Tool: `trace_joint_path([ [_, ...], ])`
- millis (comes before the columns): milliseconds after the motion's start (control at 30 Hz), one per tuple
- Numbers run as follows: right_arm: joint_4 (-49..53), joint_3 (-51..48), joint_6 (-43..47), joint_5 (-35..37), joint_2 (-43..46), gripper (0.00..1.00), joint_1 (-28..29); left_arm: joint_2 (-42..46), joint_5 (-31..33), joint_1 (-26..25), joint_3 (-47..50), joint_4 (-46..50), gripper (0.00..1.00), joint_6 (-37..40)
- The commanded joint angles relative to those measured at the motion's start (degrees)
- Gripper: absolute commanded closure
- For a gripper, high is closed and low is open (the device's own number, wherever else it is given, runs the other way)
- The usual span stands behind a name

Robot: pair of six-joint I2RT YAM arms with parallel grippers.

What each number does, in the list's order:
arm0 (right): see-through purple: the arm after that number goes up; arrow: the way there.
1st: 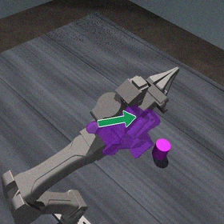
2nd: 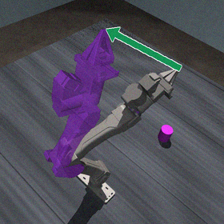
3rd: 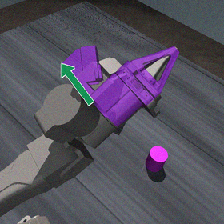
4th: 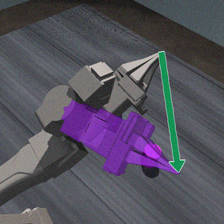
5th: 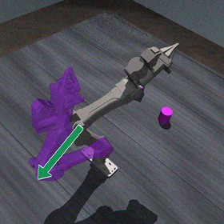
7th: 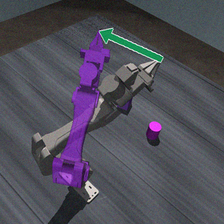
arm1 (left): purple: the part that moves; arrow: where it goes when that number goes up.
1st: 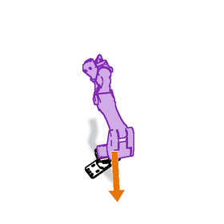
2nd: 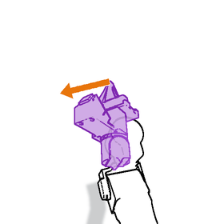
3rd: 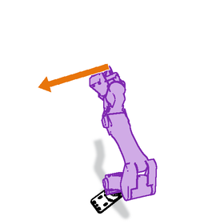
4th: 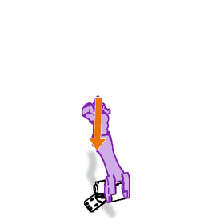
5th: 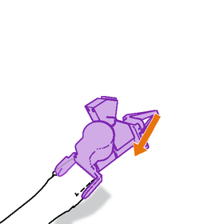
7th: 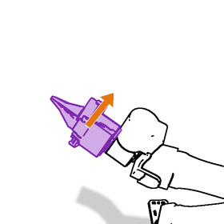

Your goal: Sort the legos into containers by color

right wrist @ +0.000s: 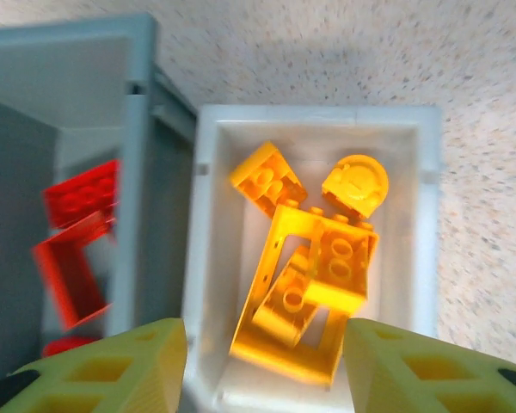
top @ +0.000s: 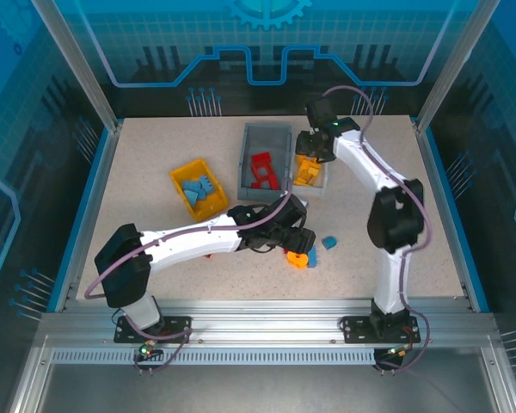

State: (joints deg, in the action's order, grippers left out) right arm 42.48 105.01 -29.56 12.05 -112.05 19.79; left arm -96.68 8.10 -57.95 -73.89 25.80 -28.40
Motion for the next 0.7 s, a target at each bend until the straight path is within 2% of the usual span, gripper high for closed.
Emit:
trace_joint_path([
  [0, -2.55, -8.8, -0.65, 3.16, 15.12, 0.48, 0.44, -3.77, -1.51, -1.44, -3.46, 2.87, 0.25, -0.53],
  [233, -6.79, -39.76, -6.81, 3.97, 47.88, 0.45, -1.07, -13.44, -1.56, -2.83, -11.37, 7.29, 0.26, -6.24],
  [367, -3.22, -48.61, -8.55, 4.46, 64.24, 0.44, -1.39, -18.62, -0.64, -3.47, -16.68, 9.5, 0.3, -7.67],
  [500, 2.29, -50.74, -9.35, 4.86, 72.45, 0.44, -1.41, -22.95, 0.01, -3.65, -21.37, 12.89, 0.32, -8.59],
  [667, 5.51, -50.84, -9.56, 4.65, 75.61, 0.44, -1.42, -25.97, 1.39, -3.66, -24.23, 15.23, 0.33, -9.39],
])
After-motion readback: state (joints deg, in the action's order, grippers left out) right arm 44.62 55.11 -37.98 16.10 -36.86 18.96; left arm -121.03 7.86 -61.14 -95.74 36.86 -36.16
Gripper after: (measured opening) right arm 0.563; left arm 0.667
